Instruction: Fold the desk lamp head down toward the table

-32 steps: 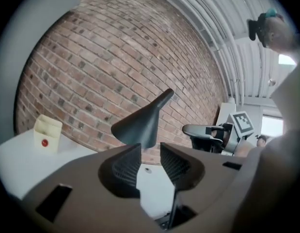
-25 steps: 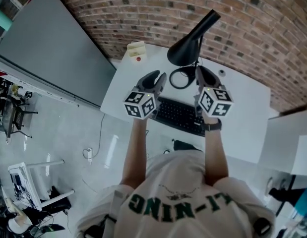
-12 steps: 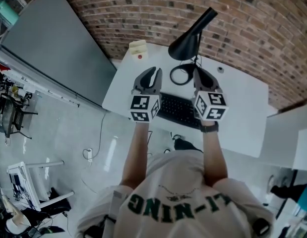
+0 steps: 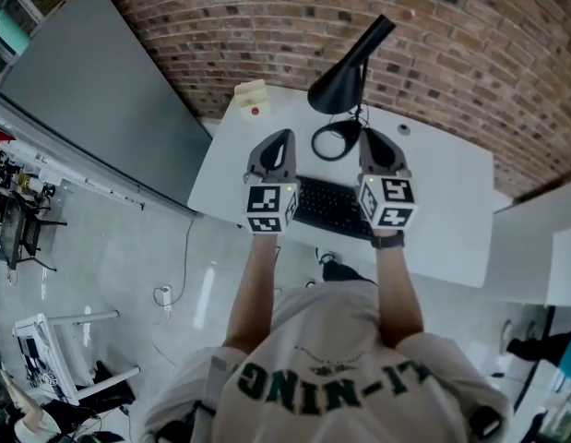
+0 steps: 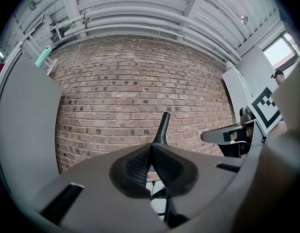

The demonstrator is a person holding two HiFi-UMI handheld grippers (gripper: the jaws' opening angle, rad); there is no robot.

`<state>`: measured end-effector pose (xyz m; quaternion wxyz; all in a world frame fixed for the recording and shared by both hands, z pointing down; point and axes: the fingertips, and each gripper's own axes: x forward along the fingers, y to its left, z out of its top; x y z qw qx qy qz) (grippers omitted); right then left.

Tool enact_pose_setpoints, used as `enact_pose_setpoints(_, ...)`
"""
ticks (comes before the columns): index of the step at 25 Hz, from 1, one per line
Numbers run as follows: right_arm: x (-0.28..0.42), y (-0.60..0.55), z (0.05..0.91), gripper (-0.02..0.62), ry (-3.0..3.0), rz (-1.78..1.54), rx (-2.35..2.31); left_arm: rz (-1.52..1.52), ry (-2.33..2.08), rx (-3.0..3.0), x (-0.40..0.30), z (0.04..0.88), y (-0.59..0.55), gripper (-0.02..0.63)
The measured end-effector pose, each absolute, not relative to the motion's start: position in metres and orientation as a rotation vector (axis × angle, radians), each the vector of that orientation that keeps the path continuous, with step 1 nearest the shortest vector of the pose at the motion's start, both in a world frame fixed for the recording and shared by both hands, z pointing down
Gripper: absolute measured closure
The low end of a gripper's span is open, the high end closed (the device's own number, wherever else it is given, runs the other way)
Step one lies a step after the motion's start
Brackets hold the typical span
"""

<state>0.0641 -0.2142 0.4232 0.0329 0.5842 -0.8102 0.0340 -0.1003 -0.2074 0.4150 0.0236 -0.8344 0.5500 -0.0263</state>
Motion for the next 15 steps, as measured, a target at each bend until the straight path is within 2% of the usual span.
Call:
enact_pose_setpoints(8, 0.058, -0.227, 0.426, 0.591, -2.484, 0.030, 1.788, -0.074, 1.699, -2.544, -0.101, 0.415, -0.219, 0.604)
enact_pose_setpoints(15, 0.058, -0.261, 0.446, 0.591, -2.465, 0.133, 1.734, -0.118, 1.736, -2.613, -0.103, 0.440, -0.240, 0.604)
